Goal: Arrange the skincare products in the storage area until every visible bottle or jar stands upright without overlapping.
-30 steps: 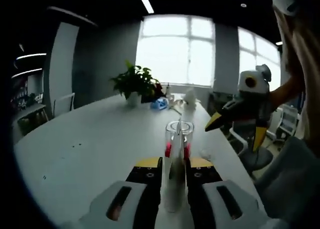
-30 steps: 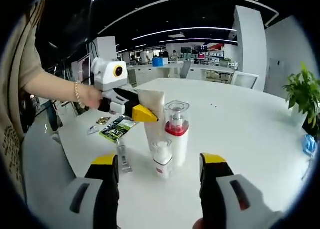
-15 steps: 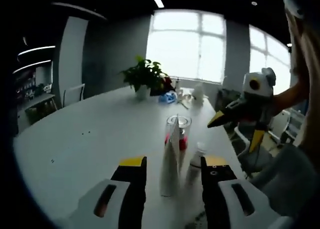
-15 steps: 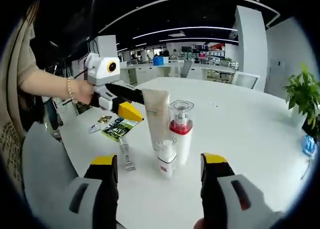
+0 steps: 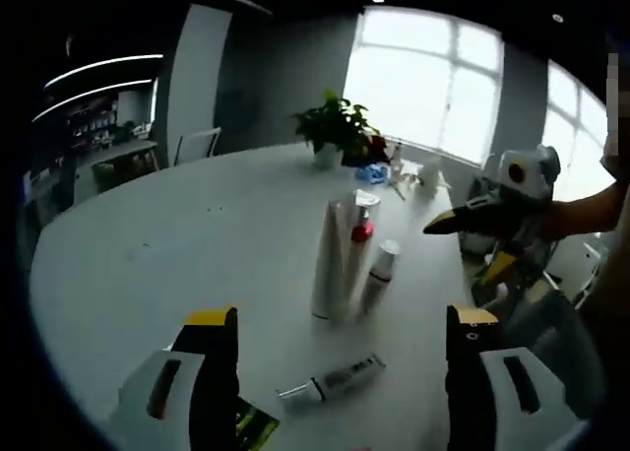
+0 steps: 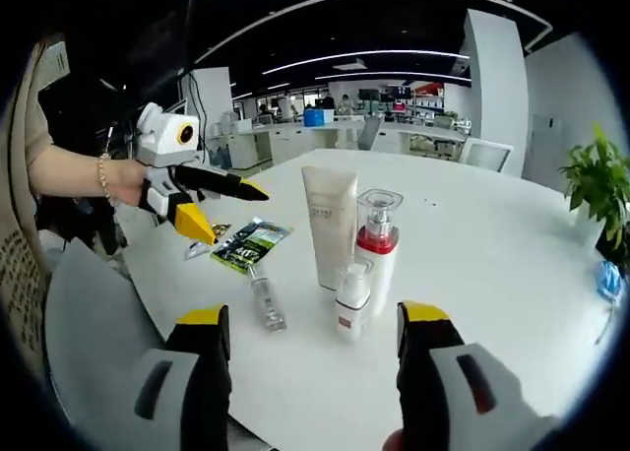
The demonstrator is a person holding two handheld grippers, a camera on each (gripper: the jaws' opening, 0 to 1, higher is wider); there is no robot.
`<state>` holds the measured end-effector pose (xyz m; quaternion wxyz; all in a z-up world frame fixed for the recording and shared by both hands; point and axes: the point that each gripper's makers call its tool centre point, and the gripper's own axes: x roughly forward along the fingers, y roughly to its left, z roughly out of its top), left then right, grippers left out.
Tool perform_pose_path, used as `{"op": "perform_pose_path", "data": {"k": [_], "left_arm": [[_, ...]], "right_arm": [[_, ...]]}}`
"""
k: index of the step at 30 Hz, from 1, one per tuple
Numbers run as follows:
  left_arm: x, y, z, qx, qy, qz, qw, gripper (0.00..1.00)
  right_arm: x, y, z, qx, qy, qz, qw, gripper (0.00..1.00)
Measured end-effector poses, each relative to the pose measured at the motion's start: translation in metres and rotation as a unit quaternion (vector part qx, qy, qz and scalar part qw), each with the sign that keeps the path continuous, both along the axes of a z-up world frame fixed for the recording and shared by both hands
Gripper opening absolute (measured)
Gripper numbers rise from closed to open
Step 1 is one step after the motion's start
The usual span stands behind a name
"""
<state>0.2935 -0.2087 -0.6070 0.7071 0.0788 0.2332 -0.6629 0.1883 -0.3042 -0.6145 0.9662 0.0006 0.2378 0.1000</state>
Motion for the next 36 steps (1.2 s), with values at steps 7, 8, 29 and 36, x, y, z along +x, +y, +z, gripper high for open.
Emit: {"op": "perform_pose_path", "data": {"k": [7,8,29,36], "left_arm": [[-0.014,0.036,-0.001,0.008,0.017,0.04,0.999,0.97],[-0.017,0.042,-0.001,0.01,0.02,0.046,0.9987,0.97],[-0.051,0.141,-0.016,0.02,0.068,0.175,0.9821,0.97],[-0.058,0.162,-0.021,0.022,0.081,0.201,0.976,0.97]], "right_arm": [[-0.004,0.013,-0.007,0.01,0.007,-0.005,0.9999,0.7],[-0.005,0.015,-0.009,0.011,0.01,-0.002,0.9999,0.69],[-0.018,0.059,-0.024,0.009,0.037,0.038,0.9986,0.69],[-0.021,0.076,-0.029,0.012,0.045,0.051,0.9976,0.69]]}}
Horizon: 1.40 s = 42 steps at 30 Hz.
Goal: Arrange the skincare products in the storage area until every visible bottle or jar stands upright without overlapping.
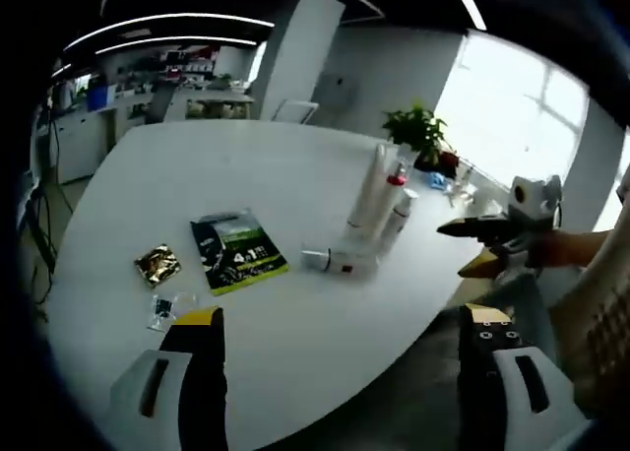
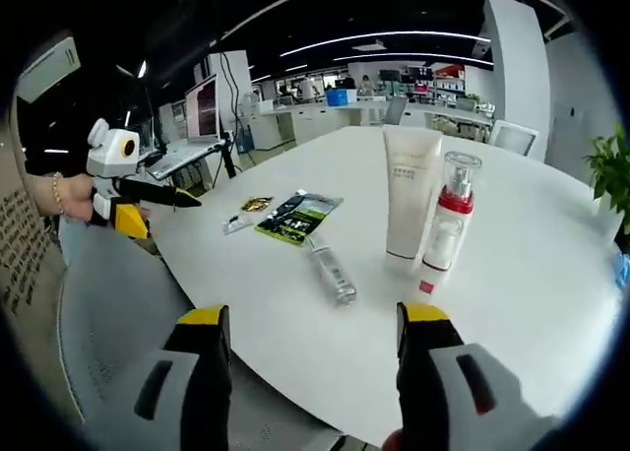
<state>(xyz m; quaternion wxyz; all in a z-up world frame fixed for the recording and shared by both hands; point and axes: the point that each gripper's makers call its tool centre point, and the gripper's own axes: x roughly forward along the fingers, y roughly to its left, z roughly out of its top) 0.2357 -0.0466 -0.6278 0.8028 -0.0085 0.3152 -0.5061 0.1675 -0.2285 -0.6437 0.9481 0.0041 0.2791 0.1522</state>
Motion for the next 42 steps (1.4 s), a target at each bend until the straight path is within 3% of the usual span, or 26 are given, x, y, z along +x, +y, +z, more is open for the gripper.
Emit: {"op": "perform_pose_path", "data": {"k": [16,22,27,42], "left_arm": [[-0.001,0.016,-0.006,0.012,0.008,0.013,0.9998,0.97],[0.0,0.015,-0.008,0.012,0.012,0.011,0.9998,0.97],[0.002,0.015,-0.012,0.013,0.02,0.008,0.9997,0.97],[0.003,0.014,-0.026,0.015,0.05,0.011,0.9985,0.97]], "right_arm": [[0.01,0.008,-0.009,-0.012,0.015,0.02,0.9996,0.68],[0.03,0.011,-0.017,-0.043,0.026,0.056,0.9972,0.64],[0.052,0.013,-0.032,-0.089,0.045,0.096,0.9904,0.57],[0.106,0.018,-0.077,-0.132,0.098,0.15,0.9749,0.38]]}}
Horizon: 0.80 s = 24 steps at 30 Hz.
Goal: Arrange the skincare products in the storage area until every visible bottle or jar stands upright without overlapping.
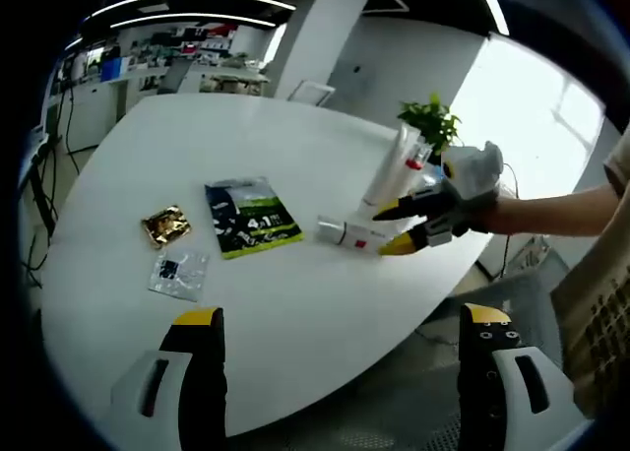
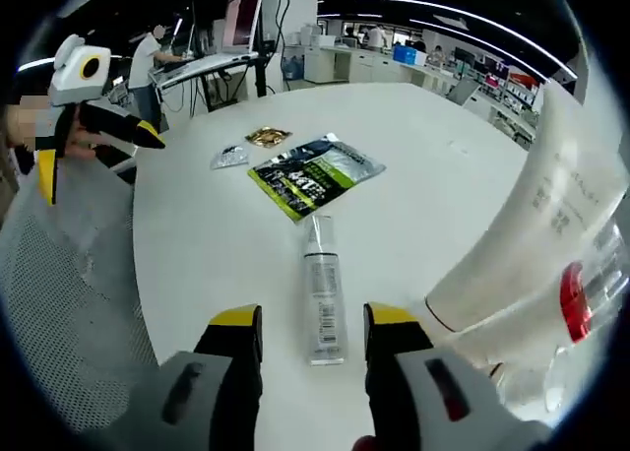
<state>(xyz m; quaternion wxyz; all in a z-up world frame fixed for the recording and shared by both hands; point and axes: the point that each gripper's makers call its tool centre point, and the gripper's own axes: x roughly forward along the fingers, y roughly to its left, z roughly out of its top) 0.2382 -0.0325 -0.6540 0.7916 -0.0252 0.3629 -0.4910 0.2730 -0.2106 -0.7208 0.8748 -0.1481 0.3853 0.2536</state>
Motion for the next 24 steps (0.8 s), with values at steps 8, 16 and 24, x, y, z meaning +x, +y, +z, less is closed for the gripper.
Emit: {"op": "perform_pose_path", "data": {"k": [8,16,24], "left_arm": [[0.003,-0.003,-0.001,-0.004,0.007,0.0,1.0,0.95],[0.002,-0.003,-0.004,-0.003,0.013,0.0,0.9999,0.94],[0.001,-0.008,-0.001,-0.009,0.014,-0.006,0.9998,0.93]], "right_arm": [[0.012,0.002,-0.017,-0.015,0.028,0.01,0.9994,0.28],[0.015,-0.001,-0.029,-0.04,0.044,0.02,0.998,0.22],[0.015,-0.002,-0.029,-0.024,0.055,0.005,0.9982,0.2]]}}
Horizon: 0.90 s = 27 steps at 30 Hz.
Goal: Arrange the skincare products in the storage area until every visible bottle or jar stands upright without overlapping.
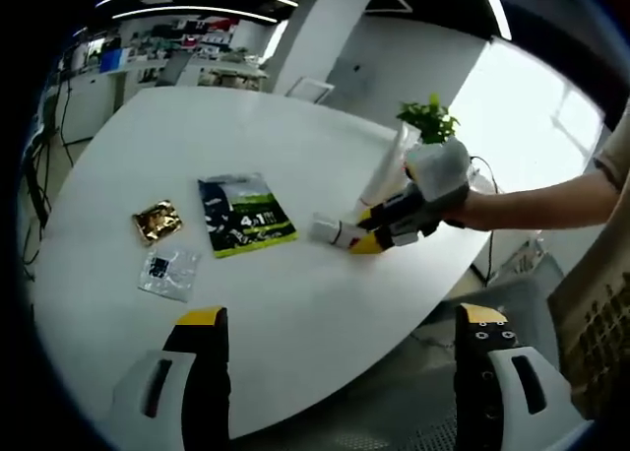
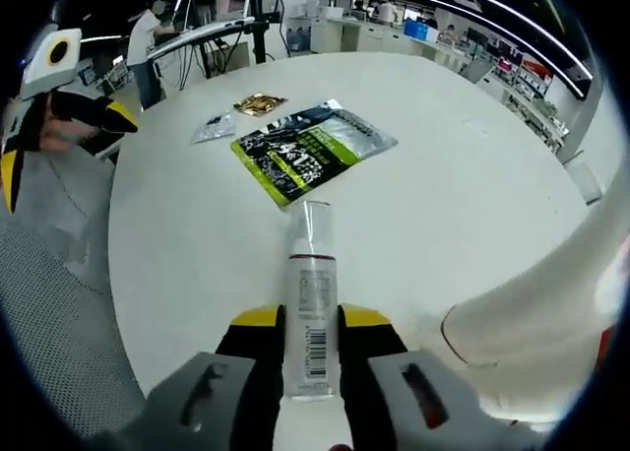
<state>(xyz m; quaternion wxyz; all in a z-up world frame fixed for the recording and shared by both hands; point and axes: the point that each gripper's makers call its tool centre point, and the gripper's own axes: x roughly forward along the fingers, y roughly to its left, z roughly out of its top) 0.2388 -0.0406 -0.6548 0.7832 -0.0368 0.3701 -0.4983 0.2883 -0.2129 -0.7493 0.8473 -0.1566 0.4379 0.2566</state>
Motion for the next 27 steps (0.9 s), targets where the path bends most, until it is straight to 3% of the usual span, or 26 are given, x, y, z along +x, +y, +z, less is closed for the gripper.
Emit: {"op": "perform_pose_path", "data": {"k": [7,11,14,16,19,23,26,27], "left_arm": [[0.0,-0.008,0.009,-0.009,-0.007,-0.006,0.9999,0.92],[0.001,-0.011,0.016,-0.013,-0.011,-0.008,0.9998,0.92],[0.002,-0.015,0.024,-0.025,-0.014,-0.006,0.9996,0.92],[0.003,-0.018,0.03,-0.039,-0.011,-0.002,0.9992,0.92],[0.003,-0.027,0.042,-0.07,0.0,0.003,0.9976,0.91],[0.002,-0.04,0.056,-0.107,0.013,0.004,0.9942,0.87],[0.0,-0.049,0.063,-0.12,0.019,0.0,0.9925,0.86],[0.0,-0.052,0.065,-0.126,0.021,-0.001,0.9919,0.86]], "right_arm": [[-0.001,0.0,0.002,0.011,0.0,-0.021,0.9997,0.2],[-0.004,-0.001,0.003,0.059,0.004,-0.08,0.9951,0.19],[-0.012,0.006,0.015,0.124,-0.007,-0.118,0.9852,0.19],[-0.016,0.006,0.021,0.141,-0.016,-0.128,0.9816,0.19],[-0.022,0.01,0.035,0.191,-0.027,-0.157,0.9686,0.19],[-0.028,0.018,0.059,0.275,-0.048,-0.191,0.9411,0.19],[-0.034,0.028,0.08,0.325,-0.067,-0.192,0.9238,0.19],[-0.037,0.032,0.089,0.348,-0.074,-0.193,0.9145,0.19]]}}
